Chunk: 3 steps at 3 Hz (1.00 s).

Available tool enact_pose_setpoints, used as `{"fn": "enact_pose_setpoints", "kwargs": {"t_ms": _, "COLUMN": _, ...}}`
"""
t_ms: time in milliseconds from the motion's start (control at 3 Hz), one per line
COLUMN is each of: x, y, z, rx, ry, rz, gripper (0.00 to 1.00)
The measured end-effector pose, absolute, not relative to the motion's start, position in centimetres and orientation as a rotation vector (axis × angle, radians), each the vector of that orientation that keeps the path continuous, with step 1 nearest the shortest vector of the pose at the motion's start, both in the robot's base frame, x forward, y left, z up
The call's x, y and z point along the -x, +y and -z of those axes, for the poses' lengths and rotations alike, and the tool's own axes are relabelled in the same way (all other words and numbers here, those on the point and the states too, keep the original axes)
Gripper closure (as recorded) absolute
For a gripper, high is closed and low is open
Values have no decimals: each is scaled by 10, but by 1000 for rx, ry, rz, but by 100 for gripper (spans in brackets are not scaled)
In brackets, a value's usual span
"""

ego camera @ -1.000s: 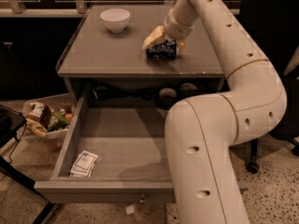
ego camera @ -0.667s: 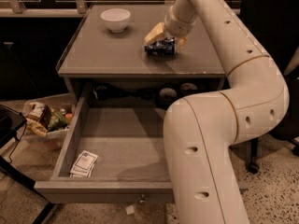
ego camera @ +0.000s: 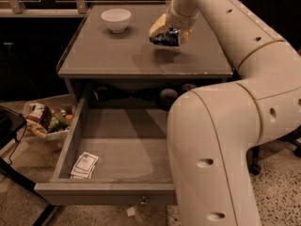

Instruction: Place pepsi can into top drawer

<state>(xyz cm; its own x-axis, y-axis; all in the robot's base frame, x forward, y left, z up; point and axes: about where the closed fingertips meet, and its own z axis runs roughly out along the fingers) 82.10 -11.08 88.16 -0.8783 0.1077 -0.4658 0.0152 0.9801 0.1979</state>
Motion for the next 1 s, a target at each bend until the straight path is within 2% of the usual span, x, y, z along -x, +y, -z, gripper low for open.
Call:
{"fn": "enact_pose_setpoints", "kwargs": {"t_ms": 667, "x": -797, "y": -108, "z": -1004, "rx": -229, "ry": 2257, "rz": -280, "gripper": 100}}
{"fn": "enact_pose_setpoints", "kwargs": {"t_ms": 1000, "x": -735, "y": -117, "z": -1060, "rx": -215, "ry": 2119, "rz": -323, "gripper": 100}}
